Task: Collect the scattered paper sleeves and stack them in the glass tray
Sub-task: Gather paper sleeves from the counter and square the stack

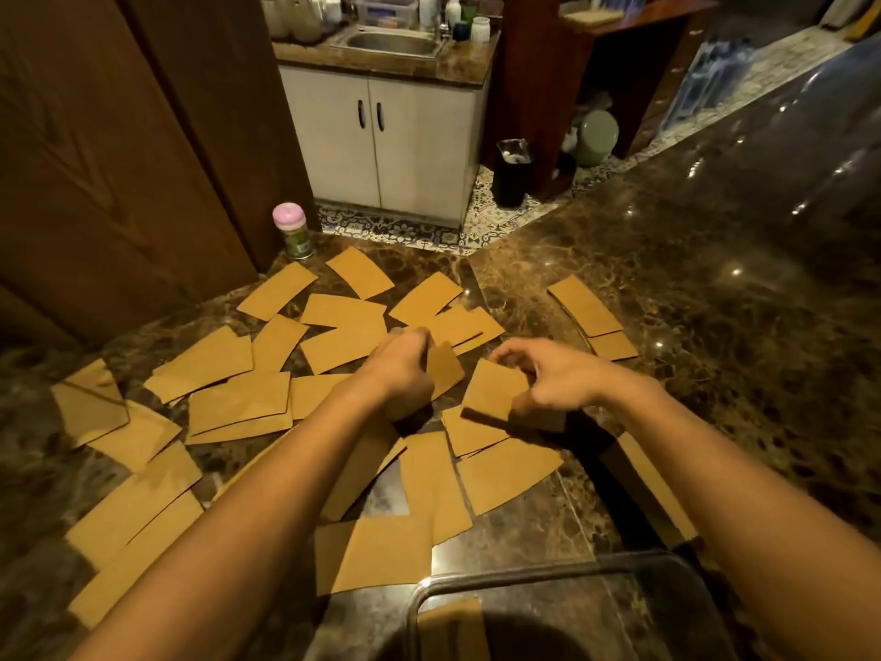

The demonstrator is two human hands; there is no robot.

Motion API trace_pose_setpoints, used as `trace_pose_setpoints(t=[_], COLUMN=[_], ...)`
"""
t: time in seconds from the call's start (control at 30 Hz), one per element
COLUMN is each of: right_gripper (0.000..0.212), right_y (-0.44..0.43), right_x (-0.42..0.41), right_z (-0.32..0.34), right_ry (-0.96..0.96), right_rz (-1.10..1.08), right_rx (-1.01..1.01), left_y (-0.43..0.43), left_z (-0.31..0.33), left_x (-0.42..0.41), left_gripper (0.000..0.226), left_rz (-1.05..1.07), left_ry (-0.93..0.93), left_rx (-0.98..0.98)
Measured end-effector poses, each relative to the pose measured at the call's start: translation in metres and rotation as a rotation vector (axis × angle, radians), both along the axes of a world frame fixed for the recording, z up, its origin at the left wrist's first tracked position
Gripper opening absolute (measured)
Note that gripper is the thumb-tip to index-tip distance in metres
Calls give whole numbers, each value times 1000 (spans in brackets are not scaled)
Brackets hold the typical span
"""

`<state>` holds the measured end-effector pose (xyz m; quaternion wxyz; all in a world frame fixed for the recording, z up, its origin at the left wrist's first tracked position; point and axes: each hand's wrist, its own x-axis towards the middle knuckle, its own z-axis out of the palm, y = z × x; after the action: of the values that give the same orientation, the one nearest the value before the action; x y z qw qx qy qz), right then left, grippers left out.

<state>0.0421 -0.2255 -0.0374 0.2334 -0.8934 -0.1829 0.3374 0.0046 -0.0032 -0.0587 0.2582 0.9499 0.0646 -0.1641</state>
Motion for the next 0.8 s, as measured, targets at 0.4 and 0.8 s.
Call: trace_pose_setpoints(t=[0.4,0.8], right_gripper=[66,74], right_y=[15,4], right_x=[-3,-55], right_z=[-20,-27], right_ry=[-166,-188], right_rz=[165,443], right_rx=[-200,-308], left_y=[55,47], left_z=[24,-10], left_x=[-59,-113], left_gripper=[91,80], left_rz=[11,129], left_ry=[213,151], left_rx=[174,174])
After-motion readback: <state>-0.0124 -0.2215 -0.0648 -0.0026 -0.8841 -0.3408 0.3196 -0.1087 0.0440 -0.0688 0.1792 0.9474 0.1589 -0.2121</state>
